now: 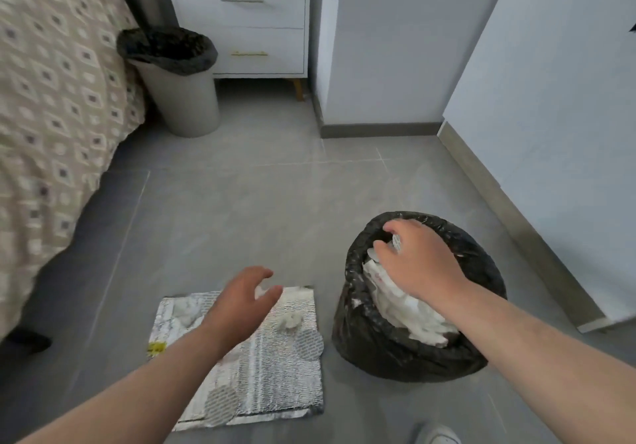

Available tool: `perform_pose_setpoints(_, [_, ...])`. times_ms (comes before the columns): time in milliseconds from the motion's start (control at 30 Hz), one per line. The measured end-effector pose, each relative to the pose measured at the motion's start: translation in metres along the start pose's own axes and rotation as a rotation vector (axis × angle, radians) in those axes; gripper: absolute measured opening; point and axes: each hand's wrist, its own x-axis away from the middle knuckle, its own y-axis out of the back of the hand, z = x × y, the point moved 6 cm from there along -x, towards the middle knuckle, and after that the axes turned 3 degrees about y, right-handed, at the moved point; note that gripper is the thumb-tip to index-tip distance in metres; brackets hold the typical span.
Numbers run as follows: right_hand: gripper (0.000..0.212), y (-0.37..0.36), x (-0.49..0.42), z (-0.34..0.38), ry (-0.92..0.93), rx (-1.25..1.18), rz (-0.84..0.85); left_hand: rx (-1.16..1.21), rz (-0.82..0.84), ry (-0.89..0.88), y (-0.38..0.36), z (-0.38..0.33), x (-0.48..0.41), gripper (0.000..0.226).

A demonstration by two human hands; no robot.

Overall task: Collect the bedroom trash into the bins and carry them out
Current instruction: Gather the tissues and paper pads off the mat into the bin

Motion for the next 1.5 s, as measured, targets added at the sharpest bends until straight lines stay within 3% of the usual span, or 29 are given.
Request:
perform_pose_setpoints(100, [0.031,-0.019,0.010,0.066,0.222,-0.088,-0.006,-0.127,-0.015,0.096,0.031,0.062,0.010,0.038])
perform_pose_setpoints(200, [0.031,-0.074,0.022,0.108,0.357,-0.077,0.159,-0.236,-0.003,0.155,0.048,0.109,0.014,0.048])
perform_pose_setpoints(367, [0.043,-0.190,0.020,0.099,0.218,0.064,0.542,-0.325,0.040,0.249,0.042,0.158,-0.008,0.077])
perform_pose_setpoints(467, [0.054,-0.240,0.013,0.075,0.072,0.126,0.672,-0.327,0.078,0.341,0.026,0.174,-0.029,0.087])
perform_pose_setpoints(667, [0.069,-0.291,0.014,0.044,-0.064,0.208,0.708,-0.283,0.071,0.580,-0.005,0.184,-0.062,0.095])
perform_pose_setpoints(833, [0.085,-0.301,0.026,0.043,0.034,0.272,0.688,-0.253,0.060,0.710,-0.019,0.189,-0.069,0.110])
perform_pose_setpoints(933, [0.079,-0.305,0.025,0.045,0.077,0.301,0.697,-0.361,0.049,0.683,-0.022,0.191,-0.072,0.098])
perform_pose_setpoints(1133, [0.044,-0.301,0.031,0.052,0.169,0.266,0.656,-0.435,0.002,0.544,-0.021,0.186,-0.068,0.056])
perform_pose_setpoints(1300, [0.022,-0.302,0.025,0.051,0.151,0.144,0.643,-0.338,-0.042,0.459,-0.012,0.190,-0.067,0.045])
perform_pose_setpoints(1500, [0.021,-0.306,-0.003,0.081,0.257,0.006,0.592,-0.132,-0.046,0.411,-0.011,0.198,-0.067,0.042])
